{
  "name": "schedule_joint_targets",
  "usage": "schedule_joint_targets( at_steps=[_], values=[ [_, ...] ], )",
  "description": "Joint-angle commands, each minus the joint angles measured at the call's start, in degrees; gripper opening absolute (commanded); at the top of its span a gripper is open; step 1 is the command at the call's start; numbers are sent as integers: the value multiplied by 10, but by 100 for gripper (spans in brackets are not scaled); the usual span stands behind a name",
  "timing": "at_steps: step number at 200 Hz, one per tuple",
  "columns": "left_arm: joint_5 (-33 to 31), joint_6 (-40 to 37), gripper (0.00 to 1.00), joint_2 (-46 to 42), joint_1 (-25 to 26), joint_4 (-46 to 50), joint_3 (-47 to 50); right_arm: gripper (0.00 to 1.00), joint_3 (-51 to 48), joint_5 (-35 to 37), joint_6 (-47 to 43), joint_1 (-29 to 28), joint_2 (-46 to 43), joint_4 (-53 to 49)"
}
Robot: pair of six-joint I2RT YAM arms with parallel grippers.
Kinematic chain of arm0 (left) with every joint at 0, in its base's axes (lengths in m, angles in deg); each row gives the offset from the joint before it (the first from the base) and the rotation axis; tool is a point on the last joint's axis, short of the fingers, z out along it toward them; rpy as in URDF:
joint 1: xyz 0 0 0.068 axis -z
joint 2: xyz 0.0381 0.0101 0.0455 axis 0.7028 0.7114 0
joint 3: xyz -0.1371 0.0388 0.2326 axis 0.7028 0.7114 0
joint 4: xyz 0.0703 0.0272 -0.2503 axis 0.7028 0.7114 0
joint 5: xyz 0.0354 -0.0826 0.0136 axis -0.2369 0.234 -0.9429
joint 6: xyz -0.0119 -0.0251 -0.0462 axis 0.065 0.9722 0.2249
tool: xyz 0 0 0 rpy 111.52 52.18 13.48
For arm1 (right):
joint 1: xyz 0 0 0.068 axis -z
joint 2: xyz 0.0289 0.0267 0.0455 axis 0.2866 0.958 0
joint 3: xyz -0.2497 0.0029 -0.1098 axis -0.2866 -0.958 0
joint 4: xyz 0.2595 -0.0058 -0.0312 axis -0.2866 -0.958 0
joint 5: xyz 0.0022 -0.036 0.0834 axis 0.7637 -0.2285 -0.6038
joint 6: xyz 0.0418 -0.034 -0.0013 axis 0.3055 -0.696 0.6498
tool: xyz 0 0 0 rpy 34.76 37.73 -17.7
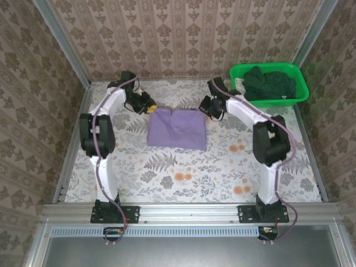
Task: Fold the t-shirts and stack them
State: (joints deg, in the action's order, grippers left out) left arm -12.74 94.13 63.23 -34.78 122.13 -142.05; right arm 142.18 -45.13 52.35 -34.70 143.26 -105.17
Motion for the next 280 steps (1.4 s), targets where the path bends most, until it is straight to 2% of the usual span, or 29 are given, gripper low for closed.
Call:
schedule_joint_targets(
  at_steps=[1, 5, 14, 23, 33, 44, 56, 72, 85, 114, 139, 156, 176, 215, 241, 277, 280],
  values=[
    [-11, 54, 42, 78, -25, -23, -90, 34, 126, -14, 15, 24, 93, -54],
    [-15, 63, 43, 85, -27, -34, -97, 42, 155, -15, 15, 26, 111, -70],
    [-14, 82, 47, 98, -32, -52, -108, 54, 224, -21, 11, 30, 145, -115],
    [-18, 98, 62, 96, -36, -54, -111, 64, 283, -24, -6, 33, 166, -156],
    [-30, 89, 69, 72, -34, -78, -95, 65, 315, -18, -29, 32, 167, -181],
    [-52, 65, 72, 45, -31, -66, -94, 64, 303, -13, -46, 32, 148, -183],
    [-61, 48, 74, 21, -31, -35, -98, 63, 258, -17, -62, 31, 111, -170],
    [-64, 35, 74, -27, -23, -25, -65, 61, 143, -39, -82, 20, 35, -114],
    [-71, 28, 71, -74, -9, -33, -14, 54, 44, -61, -75, 6, -28, -60],
    [-54, 15, 51, -140, 37, -64, 95, 41, -135, -94, -65, -38, -119, 39],
    [-44, -12, 38, -152, 91, -81, 165, 29, -222, -106, -41, -68, -133, 107],
    [-41, -24, 31, -140, 116, -88, 197, 26, -260, -105, -20, -79, -123, 155],
    [-69, -41, 29, -121, 131, -101, 232, 22, -283, -108, -6, -87, -90, 191],
    [-113, -83, 26, -92, 132, -107, 290, 18, -316, -83, -17, -94, -55, 197],
    [-114, -90, 26, -126, 140, -116, 367, 17, -390, -82, -18, -113, -97, 223],
    [-110, -83, 29, -227, 160, -108, 500, 17, -527, -74, -16, -167, -194, 250],
    [-110, -81, 29, -235, 173, -106, 511, 18, -538, -72, -16, -172, -203, 250]
  ],
)
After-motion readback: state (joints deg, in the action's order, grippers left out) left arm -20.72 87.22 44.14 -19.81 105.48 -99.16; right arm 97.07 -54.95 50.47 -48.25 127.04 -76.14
